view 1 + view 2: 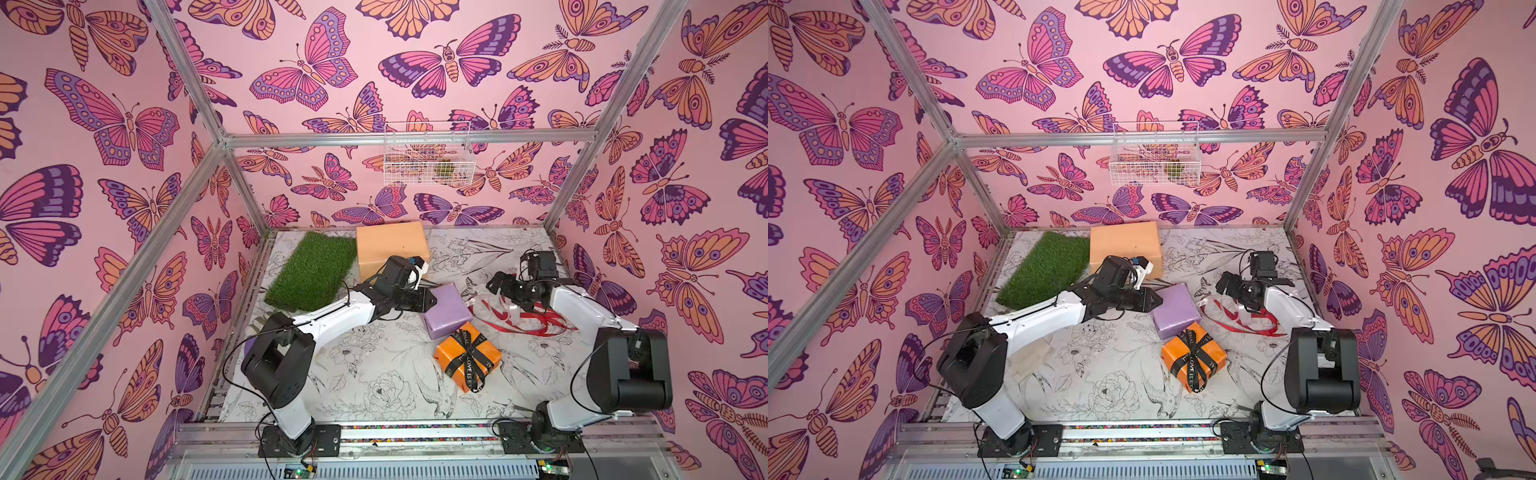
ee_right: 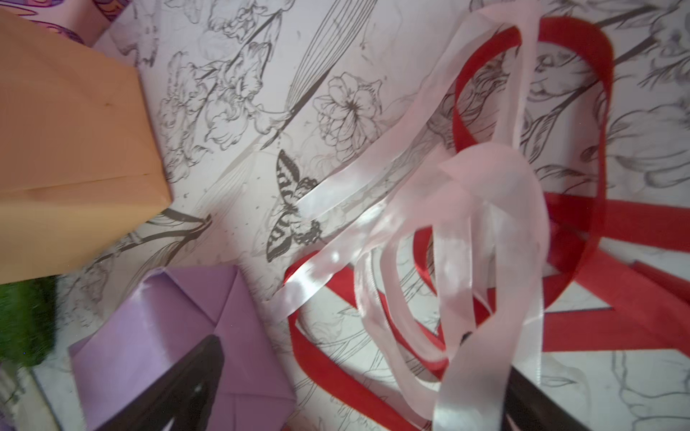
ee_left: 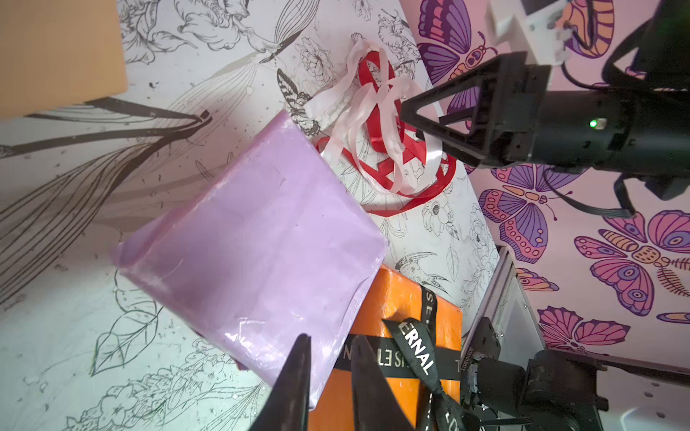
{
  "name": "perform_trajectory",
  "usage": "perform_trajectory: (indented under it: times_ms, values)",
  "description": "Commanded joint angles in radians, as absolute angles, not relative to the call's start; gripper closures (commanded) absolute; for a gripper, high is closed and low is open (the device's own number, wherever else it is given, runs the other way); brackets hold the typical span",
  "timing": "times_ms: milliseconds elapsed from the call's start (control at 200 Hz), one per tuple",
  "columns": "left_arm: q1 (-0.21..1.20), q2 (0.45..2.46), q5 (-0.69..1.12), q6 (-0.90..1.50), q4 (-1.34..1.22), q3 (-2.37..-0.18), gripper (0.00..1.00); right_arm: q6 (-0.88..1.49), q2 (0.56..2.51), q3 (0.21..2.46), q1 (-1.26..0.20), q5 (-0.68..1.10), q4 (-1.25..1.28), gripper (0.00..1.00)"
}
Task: Untie the ribbon bows on the gift boxes
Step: Place the ribbon at the center of the board, then move the gift box to the center of the board.
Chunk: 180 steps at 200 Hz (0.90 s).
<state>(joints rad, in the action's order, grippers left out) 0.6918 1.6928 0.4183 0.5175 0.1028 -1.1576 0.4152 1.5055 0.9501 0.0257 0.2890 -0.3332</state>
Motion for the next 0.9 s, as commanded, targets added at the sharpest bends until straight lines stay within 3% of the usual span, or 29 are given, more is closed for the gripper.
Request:
perform_trajectory:
  times_ms: [0,140,335,380,516,641,796,896]
  values:
    - [0.684,1.672,0.437,0.548,0.082,-1.093,0.75,0.455,1.433,0.871,0.024,0.421,-0.296,0.0]
    - [0.687,1.695,0.471,0.601,0.013,-1.041,0.74,0.45,1.33,0.786,-0.014,0.377,-0.358,0.0]
    - [0.701,1.76,0.498,0.637,-0.05,-1.052,0.72,0.448,1.297,0.859,-0.156,-0.137,-0.667,0.0]
    - [0.704,1.773,0.503,0.64,-0.06,-1.062,0.72,0.44,1.305,0.875,-0.168,-0.17,-0.696,0.0]
    - [0.704,1.809,0.522,0.666,-0.124,-1.078,0.72,0.415,1.268,0.857,-0.171,-0.04,-0.668,0.0]
    - [0.707,1.845,0.532,0.694,-0.187,-1.094,0.72,0.406,1.161,0.77,-0.172,0.193,-0.574,0.0]
    - [0.712,1.927,0.551,0.729,-0.271,-1.153,0.72,0.444,1.094,0.693,-0.176,0.407,-0.559,0.12]
    - [0.712,1.985,0.553,0.742,-0.306,-1.214,0.73,0.477,1.042,0.635,-0.216,0.429,-0.571,0.13]
